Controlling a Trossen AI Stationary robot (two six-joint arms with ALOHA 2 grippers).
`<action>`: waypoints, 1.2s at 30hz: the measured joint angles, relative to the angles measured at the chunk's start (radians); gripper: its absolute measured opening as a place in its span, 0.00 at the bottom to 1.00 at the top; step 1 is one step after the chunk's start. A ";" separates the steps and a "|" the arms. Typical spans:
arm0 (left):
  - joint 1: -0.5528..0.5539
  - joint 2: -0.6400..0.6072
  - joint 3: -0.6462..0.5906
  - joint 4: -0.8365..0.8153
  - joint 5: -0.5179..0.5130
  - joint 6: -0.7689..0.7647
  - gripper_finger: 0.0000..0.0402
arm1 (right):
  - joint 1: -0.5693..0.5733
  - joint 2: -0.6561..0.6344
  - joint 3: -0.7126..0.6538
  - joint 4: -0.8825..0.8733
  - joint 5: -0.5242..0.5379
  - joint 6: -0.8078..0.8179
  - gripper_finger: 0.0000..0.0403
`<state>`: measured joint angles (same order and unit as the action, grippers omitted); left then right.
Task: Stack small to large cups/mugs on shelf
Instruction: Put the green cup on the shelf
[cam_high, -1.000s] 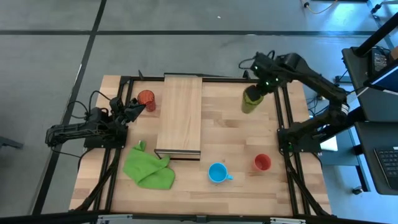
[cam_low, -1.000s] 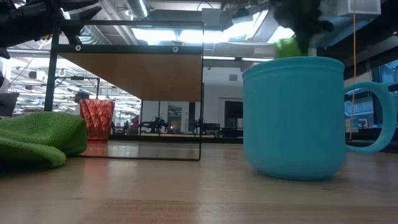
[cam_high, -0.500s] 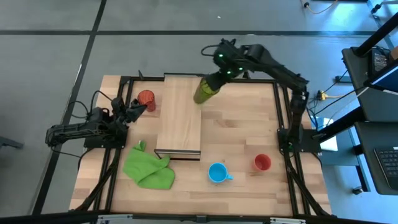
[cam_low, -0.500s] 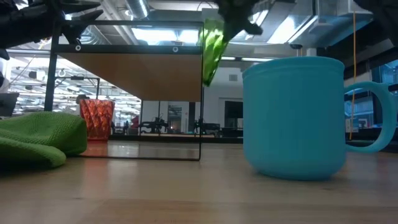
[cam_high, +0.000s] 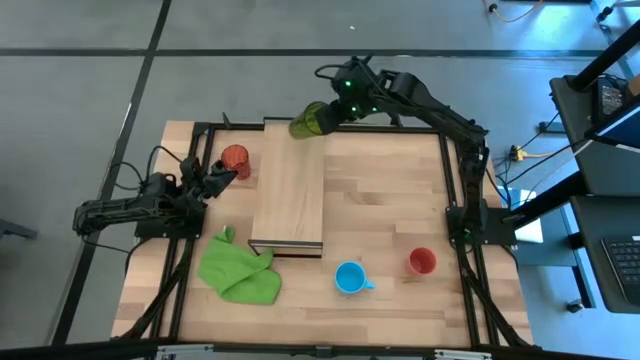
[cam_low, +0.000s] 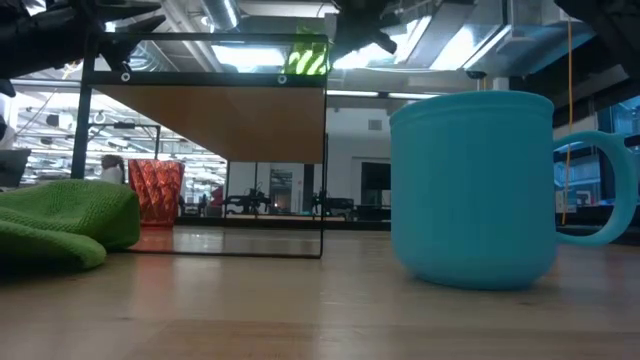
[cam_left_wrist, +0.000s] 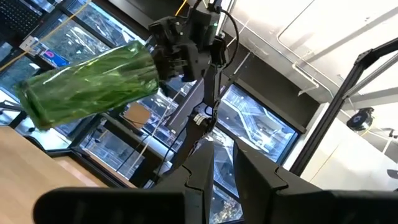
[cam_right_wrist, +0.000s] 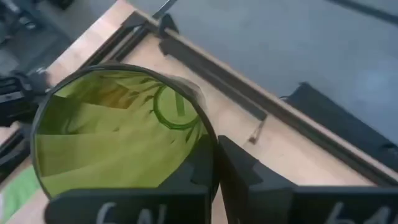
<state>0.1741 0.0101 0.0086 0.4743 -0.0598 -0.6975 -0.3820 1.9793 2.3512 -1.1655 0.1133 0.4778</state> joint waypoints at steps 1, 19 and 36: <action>0.000 0.000 0.000 -0.004 -0.009 0.000 0.14 | 0.006 0.000 0.000 0.013 0.015 0.000 0.04; 0.000 0.297 0.776 -0.851 -0.012 0.190 0.11 | -0.032 -0.031 0.005 0.206 -0.082 -0.067 0.03; 0.064 0.651 0.971 -1.489 -0.431 0.214 0.11 | -0.074 -0.008 -0.001 0.087 -0.249 -0.266 0.03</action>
<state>0.2378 0.6609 0.9800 -1.0150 -0.4906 -0.4839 -0.4555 1.9717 2.3501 -1.0790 -0.1353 0.2119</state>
